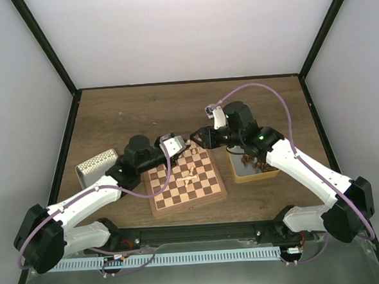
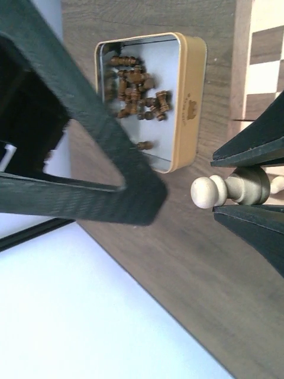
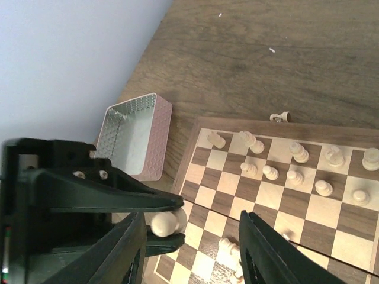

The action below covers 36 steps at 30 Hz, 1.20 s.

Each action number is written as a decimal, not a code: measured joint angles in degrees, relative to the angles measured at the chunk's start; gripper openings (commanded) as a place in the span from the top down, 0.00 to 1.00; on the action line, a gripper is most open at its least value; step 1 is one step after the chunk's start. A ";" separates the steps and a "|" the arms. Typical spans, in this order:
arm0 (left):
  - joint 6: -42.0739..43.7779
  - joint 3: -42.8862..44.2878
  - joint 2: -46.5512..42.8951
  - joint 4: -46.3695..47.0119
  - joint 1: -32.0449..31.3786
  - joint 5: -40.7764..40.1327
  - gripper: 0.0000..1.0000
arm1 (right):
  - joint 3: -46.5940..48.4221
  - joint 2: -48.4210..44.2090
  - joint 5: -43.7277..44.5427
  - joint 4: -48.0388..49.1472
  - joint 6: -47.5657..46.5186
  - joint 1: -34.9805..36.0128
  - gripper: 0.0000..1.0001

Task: Set up the chess pieces on the board
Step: Place the chess piece on the chessboard.

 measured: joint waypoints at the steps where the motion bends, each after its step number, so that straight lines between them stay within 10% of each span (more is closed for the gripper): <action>1: 1.07 0.00 -0.02 1.38 0.00 0.48 0.92 | -0.13 -0.02 -0.15 -0.33 -0.28 -0.02 0.56; 19: 6.54 -0.11 1.18 3.61 0.02 1.84 0.91 | -0.55 3.65 -8.17 1.11 -2.29 -0.04 0.88; 25: 4.85 -0.17 1.09 2.95 -0.04 0.70 0.46 | -0.52 4.92 -7.76 1.68 -2.58 -0.04 0.96; 36: -15.76 3.85 -16.81 -11.63 -0.74 -22.77 0.28 | 2.51 11.80 7.58 1.49 -3.61 3.17 0.98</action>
